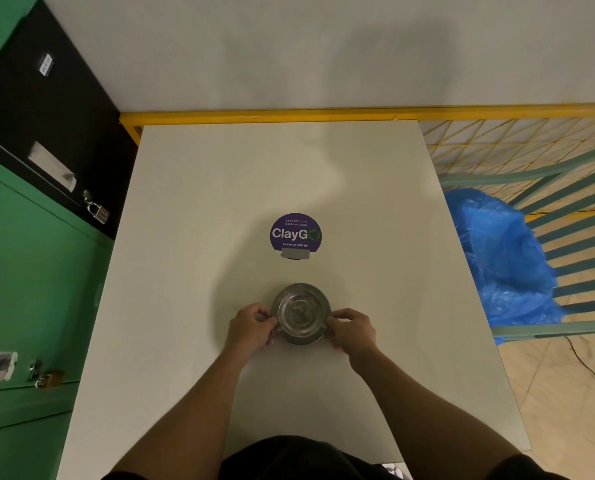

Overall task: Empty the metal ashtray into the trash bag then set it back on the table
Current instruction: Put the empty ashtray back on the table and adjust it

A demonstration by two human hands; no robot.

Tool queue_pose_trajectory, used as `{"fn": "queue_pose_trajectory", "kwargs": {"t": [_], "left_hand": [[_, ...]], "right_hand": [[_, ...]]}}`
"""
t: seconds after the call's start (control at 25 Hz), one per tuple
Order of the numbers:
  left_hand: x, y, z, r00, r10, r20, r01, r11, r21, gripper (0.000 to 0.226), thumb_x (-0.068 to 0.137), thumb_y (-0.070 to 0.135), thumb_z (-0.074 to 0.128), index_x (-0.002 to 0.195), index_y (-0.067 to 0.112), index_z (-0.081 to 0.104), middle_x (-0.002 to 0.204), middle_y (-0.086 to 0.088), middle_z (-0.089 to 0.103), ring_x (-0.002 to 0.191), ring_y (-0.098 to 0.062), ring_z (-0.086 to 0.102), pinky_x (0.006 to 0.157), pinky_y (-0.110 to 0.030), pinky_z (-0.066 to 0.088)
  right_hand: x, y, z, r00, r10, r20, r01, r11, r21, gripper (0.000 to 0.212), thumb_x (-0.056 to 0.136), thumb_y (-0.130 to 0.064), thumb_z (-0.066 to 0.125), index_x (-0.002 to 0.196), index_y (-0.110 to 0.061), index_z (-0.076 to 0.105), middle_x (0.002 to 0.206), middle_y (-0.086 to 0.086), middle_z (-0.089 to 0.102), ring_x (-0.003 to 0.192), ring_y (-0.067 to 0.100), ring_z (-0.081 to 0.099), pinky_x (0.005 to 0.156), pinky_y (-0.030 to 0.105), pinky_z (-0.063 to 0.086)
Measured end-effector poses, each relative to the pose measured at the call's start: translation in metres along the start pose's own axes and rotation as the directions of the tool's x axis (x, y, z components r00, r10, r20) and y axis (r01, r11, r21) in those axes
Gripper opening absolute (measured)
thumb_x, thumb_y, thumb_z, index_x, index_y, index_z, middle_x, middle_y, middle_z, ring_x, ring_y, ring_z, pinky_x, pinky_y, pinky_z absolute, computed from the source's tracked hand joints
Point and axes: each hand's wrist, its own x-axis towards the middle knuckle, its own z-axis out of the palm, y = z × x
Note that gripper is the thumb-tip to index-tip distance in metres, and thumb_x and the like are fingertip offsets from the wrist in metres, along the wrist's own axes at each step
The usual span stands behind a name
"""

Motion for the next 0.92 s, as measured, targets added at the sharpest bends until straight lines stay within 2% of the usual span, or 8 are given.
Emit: {"fn": "queue_pose_trajectory", "kwargs": {"t": [0.32,0.44,0.72,0.92], "left_hand": [[0.028,0.021,-0.003,1.0,0.022,-0.018,-0.022,1.0,0.014,0.007,0.083,0.019,0.072,0.081,0.02,0.065,0.064,-0.008,0.073,0.044,-0.017,0.064,0.045,-0.024,0.046],[0.043,0.032,-0.005,0.999,0.035,-0.028,-0.034,0.999,0.023,0.008,0.083,0.02,0.072,0.081,0.021,0.064,0.065,-0.007,0.073,0.045,-0.015,0.065,0.046,-0.025,0.047],[0.082,0.063,-0.009,0.998,0.031,-0.06,-0.032,0.999,-0.021,0.008,0.08,0.02,0.074,0.082,0.021,0.066,0.064,-0.008,0.074,0.049,-0.02,0.068,0.057,-0.034,0.059],[0.11,0.085,-0.011,0.997,0.032,-0.076,-0.035,0.999,-0.033,0.008,0.078,0.022,0.074,0.078,0.022,0.066,0.058,-0.006,0.073,0.049,-0.021,0.068,0.062,-0.037,0.061]], "right_hand": [[0.021,-0.028,0.007,1.0,-0.001,-0.011,0.001,1.0,0.009,0.006,0.084,-0.013,0.073,0.081,-0.018,0.074,0.076,0.01,0.075,0.049,0.011,0.065,0.039,0.014,0.045],[0.032,-0.043,0.011,1.0,-0.013,-0.013,0.013,1.0,0.006,0.007,0.085,-0.014,0.073,0.08,-0.019,0.073,0.075,0.009,0.075,0.052,0.013,0.066,0.038,0.014,0.044],[0.064,-0.083,0.02,0.999,-0.037,-0.023,0.037,0.999,0.004,0.006,0.083,-0.014,0.075,0.079,-0.019,0.074,0.073,0.008,0.074,0.054,0.015,0.067,0.041,0.017,0.047],[0.086,-0.109,0.025,0.998,-0.056,-0.025,0.056,0.998,-0.002,0.007,0.081,-0.013,0.076,0.078,-0.019,0.074,0.071,0.008,0.075,0.054,0.016,0.068,0.043,0.019,0.049]]}}
